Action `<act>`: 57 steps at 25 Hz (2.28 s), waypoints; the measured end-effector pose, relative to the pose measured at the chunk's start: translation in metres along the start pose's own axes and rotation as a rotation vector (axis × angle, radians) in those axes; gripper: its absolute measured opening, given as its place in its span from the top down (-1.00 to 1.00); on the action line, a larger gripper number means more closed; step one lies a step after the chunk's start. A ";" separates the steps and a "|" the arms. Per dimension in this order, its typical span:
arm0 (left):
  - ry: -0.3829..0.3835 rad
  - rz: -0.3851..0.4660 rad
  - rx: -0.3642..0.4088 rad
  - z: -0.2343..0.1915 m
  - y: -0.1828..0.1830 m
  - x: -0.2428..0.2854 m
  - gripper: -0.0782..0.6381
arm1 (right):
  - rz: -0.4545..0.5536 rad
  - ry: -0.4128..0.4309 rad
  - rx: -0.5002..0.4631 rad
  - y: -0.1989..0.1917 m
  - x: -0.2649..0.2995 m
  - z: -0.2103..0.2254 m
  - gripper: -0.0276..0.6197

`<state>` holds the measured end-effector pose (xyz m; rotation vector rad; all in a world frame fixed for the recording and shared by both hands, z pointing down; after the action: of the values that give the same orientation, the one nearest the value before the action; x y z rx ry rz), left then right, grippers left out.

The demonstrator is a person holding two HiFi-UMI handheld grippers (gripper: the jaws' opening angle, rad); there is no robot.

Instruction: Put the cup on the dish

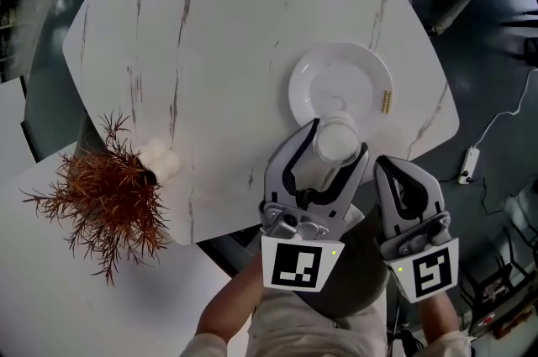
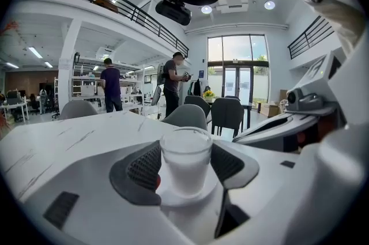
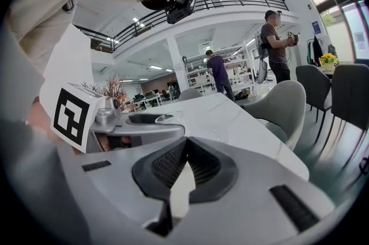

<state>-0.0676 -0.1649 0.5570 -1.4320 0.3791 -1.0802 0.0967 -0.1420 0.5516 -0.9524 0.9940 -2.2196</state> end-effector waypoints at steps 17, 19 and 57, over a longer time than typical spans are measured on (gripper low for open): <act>0.017 0.031 0.069 -0.010 -0.001 0.027 0.03 | -0.012 0.003 -0.002 -0.001 0.004 -0.001 0.90; 0.014 0.029 0.071 -0.010 -0.001 0.029 0.03 | -0.011 -0.001 -0.003 0.000 0.004 -0.001 0.90; 0.016 -0.010 0.044 0.009 0.039 -0.039 0.02 | 0.074 0.001 -0.055 0.024 -0.046 -0.042 0.90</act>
<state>-0.0669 -0.1373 0.5086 -1.3883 0.3575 -1.1026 0.0968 -0.1067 0.4943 -0.9225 1.0781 -2.1421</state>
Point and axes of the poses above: the fingertips, and each gripper's own axes: x forward along the fingers, z to its right, y out of its top, the point moved 10 cm from there along -x, backward along the fingers, and after that the axes turned 14 degrees about x, right-handed, at the moved point
